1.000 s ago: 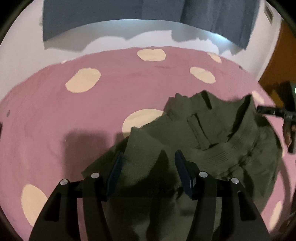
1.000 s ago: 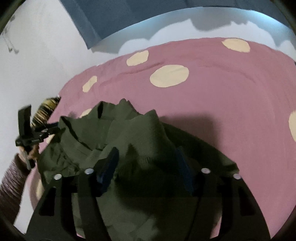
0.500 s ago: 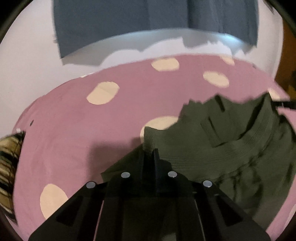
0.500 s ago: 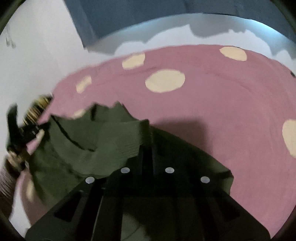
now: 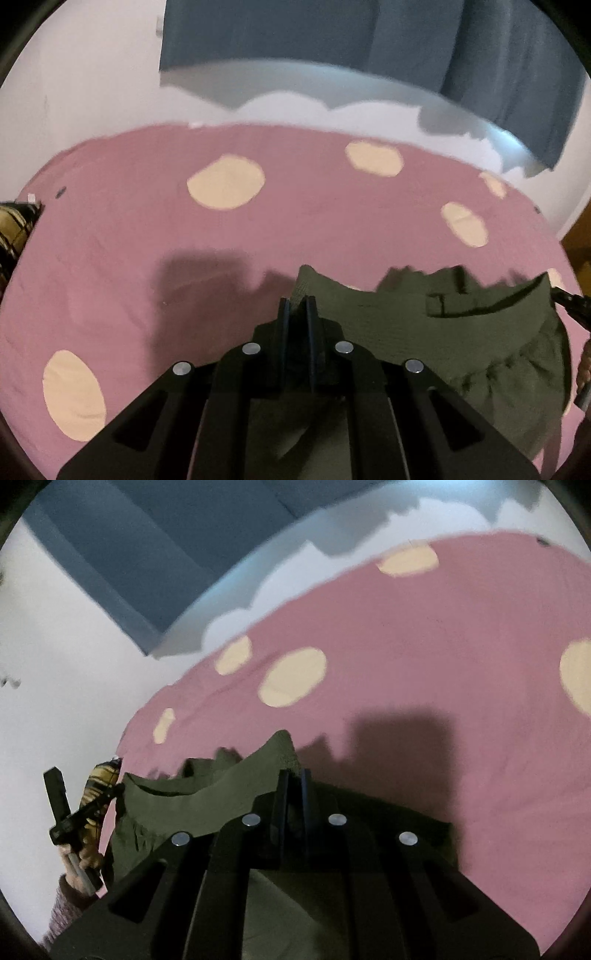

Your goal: Fold small clothes

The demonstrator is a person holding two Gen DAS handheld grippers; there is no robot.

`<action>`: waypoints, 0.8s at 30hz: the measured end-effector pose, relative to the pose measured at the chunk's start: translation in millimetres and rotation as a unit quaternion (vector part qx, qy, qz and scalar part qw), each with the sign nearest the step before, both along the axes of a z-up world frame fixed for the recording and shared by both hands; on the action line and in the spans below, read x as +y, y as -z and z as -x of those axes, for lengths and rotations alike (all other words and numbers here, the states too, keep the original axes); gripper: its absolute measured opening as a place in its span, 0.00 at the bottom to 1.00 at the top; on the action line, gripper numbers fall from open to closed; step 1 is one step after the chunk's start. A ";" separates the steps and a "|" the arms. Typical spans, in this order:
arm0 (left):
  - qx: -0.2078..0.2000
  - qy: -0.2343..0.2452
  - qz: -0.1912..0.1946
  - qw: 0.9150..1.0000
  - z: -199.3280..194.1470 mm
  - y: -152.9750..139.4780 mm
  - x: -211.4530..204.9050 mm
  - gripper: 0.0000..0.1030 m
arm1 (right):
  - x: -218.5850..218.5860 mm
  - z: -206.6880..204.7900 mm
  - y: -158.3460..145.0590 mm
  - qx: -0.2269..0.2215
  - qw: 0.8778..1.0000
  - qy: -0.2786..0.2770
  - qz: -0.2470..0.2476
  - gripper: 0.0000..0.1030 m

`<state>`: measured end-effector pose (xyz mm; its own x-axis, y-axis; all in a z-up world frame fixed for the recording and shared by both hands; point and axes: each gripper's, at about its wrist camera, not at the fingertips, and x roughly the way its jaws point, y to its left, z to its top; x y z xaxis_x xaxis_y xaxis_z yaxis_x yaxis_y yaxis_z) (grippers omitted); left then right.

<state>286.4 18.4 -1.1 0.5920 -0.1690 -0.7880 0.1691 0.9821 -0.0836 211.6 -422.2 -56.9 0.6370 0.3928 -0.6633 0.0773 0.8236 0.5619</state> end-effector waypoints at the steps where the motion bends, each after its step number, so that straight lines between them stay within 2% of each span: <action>1: 0.011 -0.007 -0.006 1.000 -4.6 8.8 -0.3 0.09 | -1.6 -4.0 7.6 0.010 1.000 0.005 -0.004 0.05; 7: 0.040 -0.022 -0.019 0.999 -13.6 37.9 0.5 0.09 | -7.4 -11.8 42.3 0.055 0.998 0.023 -0.020 0.05; 11: 0.031 -0.036 0.010 0.999 -13.7 28.1 7.4 0.09 | -8.8 -6.9 34.6 0.037 0.999 0.028 -0.027 0.05; 12: 0.024 -0.039 0.010 0.999 -14.9 25.4 7.5 0.06 | -8.6 -7.0 31.9 0.033 0.999 0.028 -0.025 0.01; 13: 0.013 -0.050 -0.006 0.999 -15.6 24.1 7.4 0.00 | -9.6 -8.7 32.3 0.034 0.999 0.033 -0.013 0.00; 14: -0.006 -0.082 -0.055 0.995 -17.8 25.0 9.0 0.00 | -12.5 -9.7 34.4 0.041 0.998 0.045 0.003 0.00; 15: 0.000 -0.095 -0.061 0.994 -22.2 29.5 14.9 0.00 | -17.8 -10.9 38.5 0.049 0.997 0.054 0.005 0.00; 17: 0.042 -0.099 -0.017 0.994 -29.7 43.6 33.1 0.00 | -28.9 -9.6 50.1 0.062 0.996 0.062 -0.013 0.00; 18: 0.048 -0.099 -0.011 0.994 -29.6 46.7 38.2 0.00 | -30.1 -7.9 50.8 0.061 0.996 0.062 -0.009 0.00; 22: 0.037 -0.072 0.006 0.997 -16.9 41.3 46.2 0.00 | -32.6 -0.1 41.9 0.040 0.997 0.058 -0.021 0.00; 24: 0.021 -0.059 -0.003 0.998 -6.3 32.4 45.3 0.00 | -32.0 2.1 35.9 0.030 0.998 0.055 -0.018 0.00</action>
